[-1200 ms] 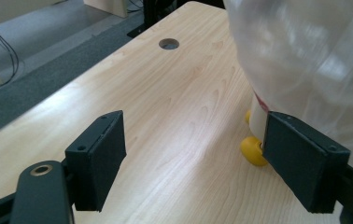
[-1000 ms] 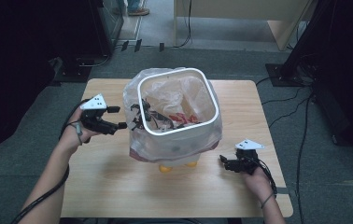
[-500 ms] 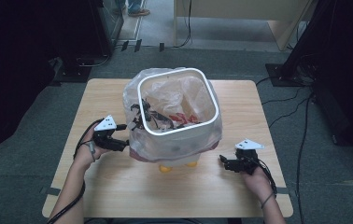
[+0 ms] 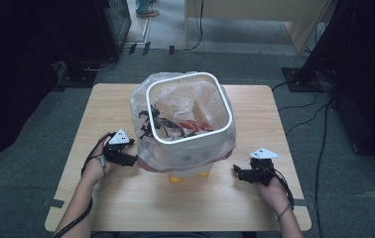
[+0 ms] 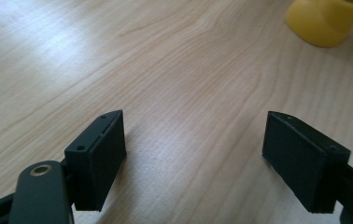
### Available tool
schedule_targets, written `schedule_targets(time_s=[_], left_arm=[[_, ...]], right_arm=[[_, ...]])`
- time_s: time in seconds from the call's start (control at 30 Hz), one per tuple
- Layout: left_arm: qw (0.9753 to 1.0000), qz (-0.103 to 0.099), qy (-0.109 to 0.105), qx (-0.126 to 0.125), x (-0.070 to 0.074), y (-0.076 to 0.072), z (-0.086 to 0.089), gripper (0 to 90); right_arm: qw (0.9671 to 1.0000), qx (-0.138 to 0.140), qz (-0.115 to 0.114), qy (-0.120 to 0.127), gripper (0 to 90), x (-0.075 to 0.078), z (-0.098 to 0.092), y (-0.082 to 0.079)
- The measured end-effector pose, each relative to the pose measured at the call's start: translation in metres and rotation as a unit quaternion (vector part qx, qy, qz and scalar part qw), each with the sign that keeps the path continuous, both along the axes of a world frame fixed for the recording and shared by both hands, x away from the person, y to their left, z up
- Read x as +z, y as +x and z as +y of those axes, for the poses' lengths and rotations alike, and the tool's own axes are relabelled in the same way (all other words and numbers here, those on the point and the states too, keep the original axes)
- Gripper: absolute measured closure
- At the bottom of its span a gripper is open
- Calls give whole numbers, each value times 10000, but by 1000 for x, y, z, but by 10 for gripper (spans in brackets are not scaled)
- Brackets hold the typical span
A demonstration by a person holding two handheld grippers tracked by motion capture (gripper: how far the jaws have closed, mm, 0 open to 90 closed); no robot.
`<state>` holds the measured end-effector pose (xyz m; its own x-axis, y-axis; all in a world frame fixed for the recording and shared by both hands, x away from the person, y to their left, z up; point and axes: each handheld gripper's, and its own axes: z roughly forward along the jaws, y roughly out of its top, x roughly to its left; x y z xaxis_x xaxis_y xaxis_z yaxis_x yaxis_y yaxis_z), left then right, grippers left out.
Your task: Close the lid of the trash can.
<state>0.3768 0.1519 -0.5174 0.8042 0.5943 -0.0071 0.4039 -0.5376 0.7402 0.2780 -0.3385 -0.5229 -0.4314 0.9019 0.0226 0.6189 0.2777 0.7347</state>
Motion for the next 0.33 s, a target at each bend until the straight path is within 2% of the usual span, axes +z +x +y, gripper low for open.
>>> schedule_targets(time_s=[0.1,0.33], left_arm=[[9995,-2,-16,313,0,3,-1,212],[9988,1,17,481,0,5,-1,211]], right_arm=[[10000,0,0,-1,138,0,0,0],[10000,-20,-4,0,137,0,0,0]])
